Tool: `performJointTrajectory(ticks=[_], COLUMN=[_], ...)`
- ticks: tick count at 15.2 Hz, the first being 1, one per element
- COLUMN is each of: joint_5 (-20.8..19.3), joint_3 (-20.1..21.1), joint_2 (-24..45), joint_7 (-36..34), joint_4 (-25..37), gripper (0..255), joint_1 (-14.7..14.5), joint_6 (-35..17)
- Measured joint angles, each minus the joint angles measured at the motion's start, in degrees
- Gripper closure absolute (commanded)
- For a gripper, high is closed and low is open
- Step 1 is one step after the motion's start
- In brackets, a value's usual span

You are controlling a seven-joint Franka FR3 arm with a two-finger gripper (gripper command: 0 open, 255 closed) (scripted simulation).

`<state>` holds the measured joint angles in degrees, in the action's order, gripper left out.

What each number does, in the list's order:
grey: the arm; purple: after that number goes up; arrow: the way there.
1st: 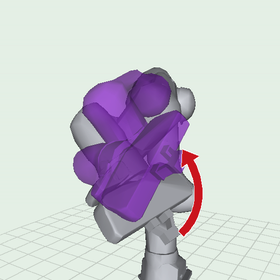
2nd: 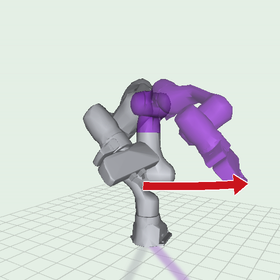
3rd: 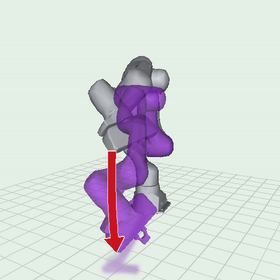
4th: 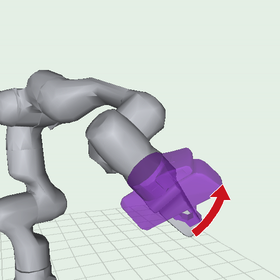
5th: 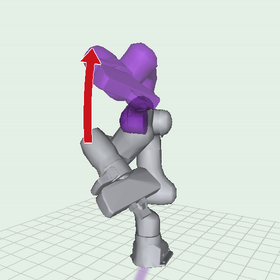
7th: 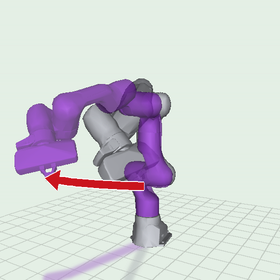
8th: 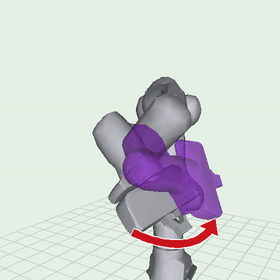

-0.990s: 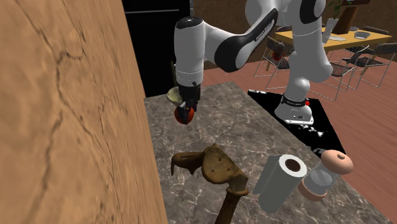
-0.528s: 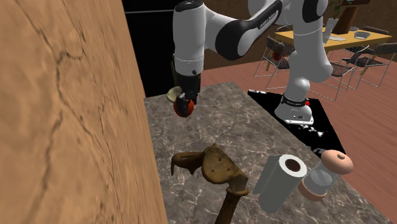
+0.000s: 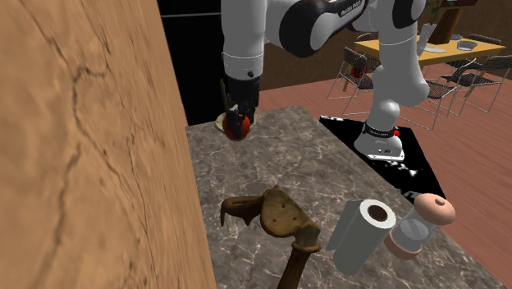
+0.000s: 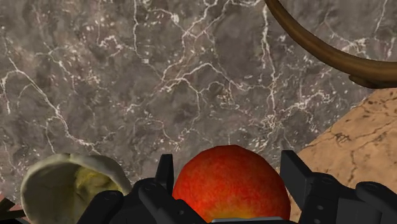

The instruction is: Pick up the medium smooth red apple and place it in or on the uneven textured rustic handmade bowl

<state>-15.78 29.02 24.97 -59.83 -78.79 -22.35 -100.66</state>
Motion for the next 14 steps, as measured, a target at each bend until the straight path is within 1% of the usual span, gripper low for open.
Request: performJointTrajectory(ticks=[1,2,8,14], joint_5=[0.06,0.33,3.53,6.11], joint_3=[0.02,-0.05,-1.13,-3.33], joint_2=[-0.12,-0.64,-7.15,-11.58], joint_7=[0.1,0.76,7.7,15.93], joint_4=[0.32,-0.17,-8.84,-14.18], gripper=[255,255,255,255], joint_1=[0.02,0.66,7.71,13.96], joint_6=[0.41,0.33,-3.09,-5.27])
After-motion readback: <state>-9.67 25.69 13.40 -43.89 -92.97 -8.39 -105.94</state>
